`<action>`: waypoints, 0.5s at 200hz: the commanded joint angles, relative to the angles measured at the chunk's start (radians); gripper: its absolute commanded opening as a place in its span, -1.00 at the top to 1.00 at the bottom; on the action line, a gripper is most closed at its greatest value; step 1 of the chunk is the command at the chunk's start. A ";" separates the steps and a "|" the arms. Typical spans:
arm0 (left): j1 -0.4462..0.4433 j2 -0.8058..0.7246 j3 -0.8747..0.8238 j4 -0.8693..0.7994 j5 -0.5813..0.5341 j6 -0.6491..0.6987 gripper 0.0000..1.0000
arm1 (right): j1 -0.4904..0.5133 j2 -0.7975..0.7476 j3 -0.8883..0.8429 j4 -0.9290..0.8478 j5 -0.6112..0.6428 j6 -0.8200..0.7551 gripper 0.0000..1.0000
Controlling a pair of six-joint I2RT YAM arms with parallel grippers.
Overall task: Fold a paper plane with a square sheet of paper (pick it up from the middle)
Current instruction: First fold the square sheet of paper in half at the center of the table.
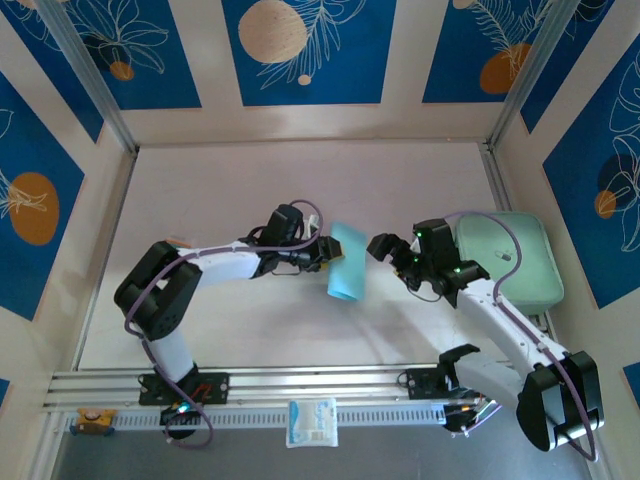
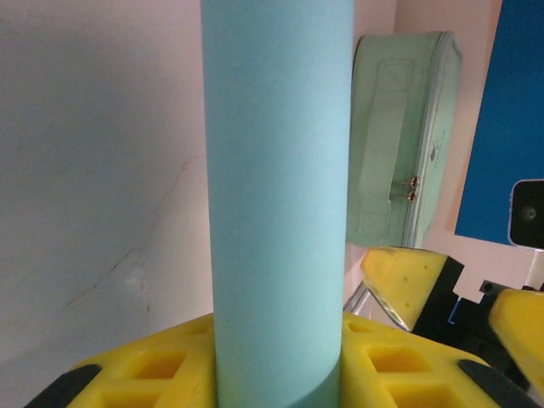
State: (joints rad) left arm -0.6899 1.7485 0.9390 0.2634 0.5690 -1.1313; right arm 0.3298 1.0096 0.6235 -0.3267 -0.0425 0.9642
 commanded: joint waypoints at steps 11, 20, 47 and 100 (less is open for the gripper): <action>0.006 -0.017 -0.048 -0.007 -0.017 0.014 0.29 | -0.006 -0.013 -0.039 0.088 -0.116 -0.051 -0.99; 0.007 -0.017 -0.056 -0.030 -0.027 0.027 0.28 | -0.006 -0.011 -0.051 0.121 -0.149 -0.061 -0.99; 0.006 -0.011 -0.079 -0.068 -0.050 0.061 0.26 | -0.001 0.018 -0.082 0.244 -0.287 -0.097 -0.95; 0.007 0.012 -0.075 -0.153 -0.114 0.121 0.14 | 0.039 0.062 -0.096 0.298 -0.286 -0.090 -0.92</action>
State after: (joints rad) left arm -0.6891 1.7493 0.8616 0.1841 0.5034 -1.0691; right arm 0.3489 1.0561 0.5465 -0.0742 -0.2951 0.8902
